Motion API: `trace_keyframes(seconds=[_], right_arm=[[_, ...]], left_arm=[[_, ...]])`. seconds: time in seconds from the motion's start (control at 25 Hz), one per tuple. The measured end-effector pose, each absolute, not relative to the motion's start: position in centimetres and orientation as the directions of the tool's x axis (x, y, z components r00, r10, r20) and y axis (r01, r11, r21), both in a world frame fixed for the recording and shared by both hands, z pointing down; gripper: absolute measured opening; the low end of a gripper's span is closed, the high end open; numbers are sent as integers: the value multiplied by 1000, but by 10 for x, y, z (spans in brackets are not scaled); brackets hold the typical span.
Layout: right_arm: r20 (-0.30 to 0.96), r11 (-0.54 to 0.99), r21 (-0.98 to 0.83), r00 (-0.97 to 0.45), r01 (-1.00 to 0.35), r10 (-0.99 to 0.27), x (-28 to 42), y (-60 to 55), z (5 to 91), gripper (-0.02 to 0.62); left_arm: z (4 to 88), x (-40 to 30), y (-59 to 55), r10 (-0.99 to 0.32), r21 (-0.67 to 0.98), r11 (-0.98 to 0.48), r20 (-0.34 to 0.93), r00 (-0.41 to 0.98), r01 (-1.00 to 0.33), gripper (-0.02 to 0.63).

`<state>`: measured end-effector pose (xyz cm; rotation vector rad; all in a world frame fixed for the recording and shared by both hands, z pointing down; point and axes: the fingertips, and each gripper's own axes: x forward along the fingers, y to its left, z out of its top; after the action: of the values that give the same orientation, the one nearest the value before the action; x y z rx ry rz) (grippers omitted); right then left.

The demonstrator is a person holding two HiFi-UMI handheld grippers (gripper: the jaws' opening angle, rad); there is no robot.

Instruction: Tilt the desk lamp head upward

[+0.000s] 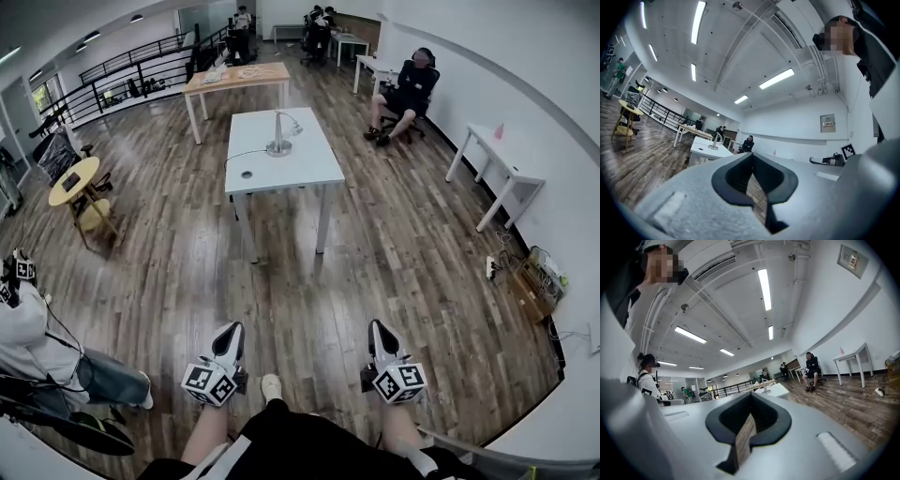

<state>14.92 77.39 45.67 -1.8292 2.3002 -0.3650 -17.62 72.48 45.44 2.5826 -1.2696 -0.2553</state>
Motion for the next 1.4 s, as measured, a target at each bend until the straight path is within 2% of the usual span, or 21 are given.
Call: trace_keyframes(seconds=[0.28,0.56,0.8,1.08,1.4], right_arm=[[-14,198,-291,-203,-936,-979,125,697,444,6],[-32,298,-295,-302,-908,-953,74,627,439,6],[-7,284,-282,-294,-916,-956,46,584,434,5],[49,271,-295,-298,-916,-953,38,558,461,5],[8,291,-285,-306,-913,-952,59,483,454,5]], left_arm=[[446,-205,649,-785,271,-611,-90,613,-744,0],[450,-241,588,-808,274,-582,-92,581,-766,-1],[452,-268,565,-804,282,-586,-90,587,-760,0],[472,-281,547,-812,305,-568,-55,582,-764,-1],[465,-274,483,-842,254,-532,-53,537,-808,0]])
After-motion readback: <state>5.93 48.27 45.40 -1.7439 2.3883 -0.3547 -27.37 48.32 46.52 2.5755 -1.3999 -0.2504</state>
